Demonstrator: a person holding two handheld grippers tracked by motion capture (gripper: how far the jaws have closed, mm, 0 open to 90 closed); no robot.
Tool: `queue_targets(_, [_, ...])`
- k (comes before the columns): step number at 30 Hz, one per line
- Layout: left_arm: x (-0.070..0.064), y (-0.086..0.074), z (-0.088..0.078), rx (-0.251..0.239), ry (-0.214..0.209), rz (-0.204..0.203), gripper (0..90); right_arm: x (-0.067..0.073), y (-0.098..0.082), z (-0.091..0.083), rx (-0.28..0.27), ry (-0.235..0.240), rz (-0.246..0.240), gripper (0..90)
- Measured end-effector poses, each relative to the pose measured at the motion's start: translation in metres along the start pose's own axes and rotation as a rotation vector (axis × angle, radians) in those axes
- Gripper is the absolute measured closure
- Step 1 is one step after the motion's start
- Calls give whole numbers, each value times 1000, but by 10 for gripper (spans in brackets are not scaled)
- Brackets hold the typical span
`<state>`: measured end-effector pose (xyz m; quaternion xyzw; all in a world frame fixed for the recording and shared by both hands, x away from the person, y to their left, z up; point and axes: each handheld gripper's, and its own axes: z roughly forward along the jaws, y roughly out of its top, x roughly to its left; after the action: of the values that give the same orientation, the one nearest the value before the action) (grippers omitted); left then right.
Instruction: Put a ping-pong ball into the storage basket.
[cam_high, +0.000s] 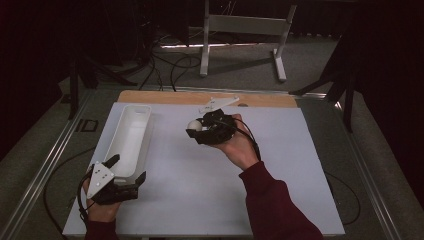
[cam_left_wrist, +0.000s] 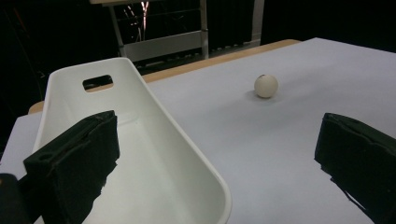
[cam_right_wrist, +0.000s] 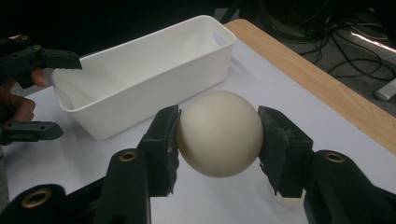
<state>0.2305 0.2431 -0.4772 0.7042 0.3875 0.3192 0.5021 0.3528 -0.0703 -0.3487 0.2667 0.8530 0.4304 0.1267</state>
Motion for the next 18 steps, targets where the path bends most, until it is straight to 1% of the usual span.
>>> queue_targets(7, [0,0,0,-1,1,-1,7,-2,1,1,-8,-5,2,506])
queue_targets(18, [0,0,0,0,0,0,7,0,8,1,-20,-5,-2,506])
